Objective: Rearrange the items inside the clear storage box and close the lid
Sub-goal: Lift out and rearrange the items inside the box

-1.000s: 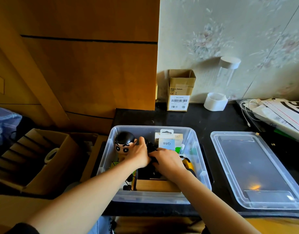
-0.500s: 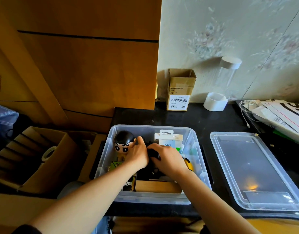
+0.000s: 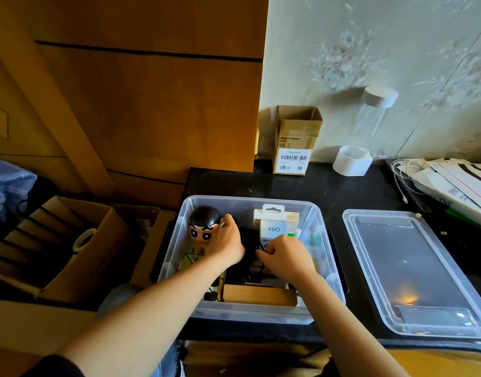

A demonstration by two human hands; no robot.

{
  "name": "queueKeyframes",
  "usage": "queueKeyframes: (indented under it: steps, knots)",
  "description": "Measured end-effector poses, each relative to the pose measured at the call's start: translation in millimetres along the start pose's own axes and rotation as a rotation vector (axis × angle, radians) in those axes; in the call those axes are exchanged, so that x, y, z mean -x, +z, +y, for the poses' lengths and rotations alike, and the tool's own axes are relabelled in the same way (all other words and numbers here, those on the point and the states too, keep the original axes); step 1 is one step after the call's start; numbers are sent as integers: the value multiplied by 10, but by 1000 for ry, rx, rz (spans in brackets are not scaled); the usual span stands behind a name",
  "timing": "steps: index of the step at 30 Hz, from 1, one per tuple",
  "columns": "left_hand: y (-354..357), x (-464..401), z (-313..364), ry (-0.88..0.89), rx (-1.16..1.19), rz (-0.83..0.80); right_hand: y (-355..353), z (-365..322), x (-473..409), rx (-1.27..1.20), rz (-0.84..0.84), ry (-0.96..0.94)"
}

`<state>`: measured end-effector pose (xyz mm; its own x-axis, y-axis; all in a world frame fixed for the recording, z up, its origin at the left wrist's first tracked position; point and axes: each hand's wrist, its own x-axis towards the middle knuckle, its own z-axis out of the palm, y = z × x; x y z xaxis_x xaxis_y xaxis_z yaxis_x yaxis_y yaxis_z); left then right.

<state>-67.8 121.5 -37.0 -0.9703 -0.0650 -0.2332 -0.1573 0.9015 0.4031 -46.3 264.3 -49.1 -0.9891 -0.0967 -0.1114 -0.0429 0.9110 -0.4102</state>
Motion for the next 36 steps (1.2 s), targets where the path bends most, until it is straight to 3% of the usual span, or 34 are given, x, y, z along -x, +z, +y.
queueKeyframes:
  steps: [7,16,26,36]
  knots:
    - [51,-15,9,22,-127,67,59,6,-16,190,-138,-58]
    - [-42,-150,-85,75,-103,-218,101,-14,-71,76,-217,-103]
    - [-97,-111,-166,197,-87,-63,105,-10,-96,62,-251,-110]
    - [-240,-115,-80,200,-280,-347,19,-16,-49,-51,-298,-157]
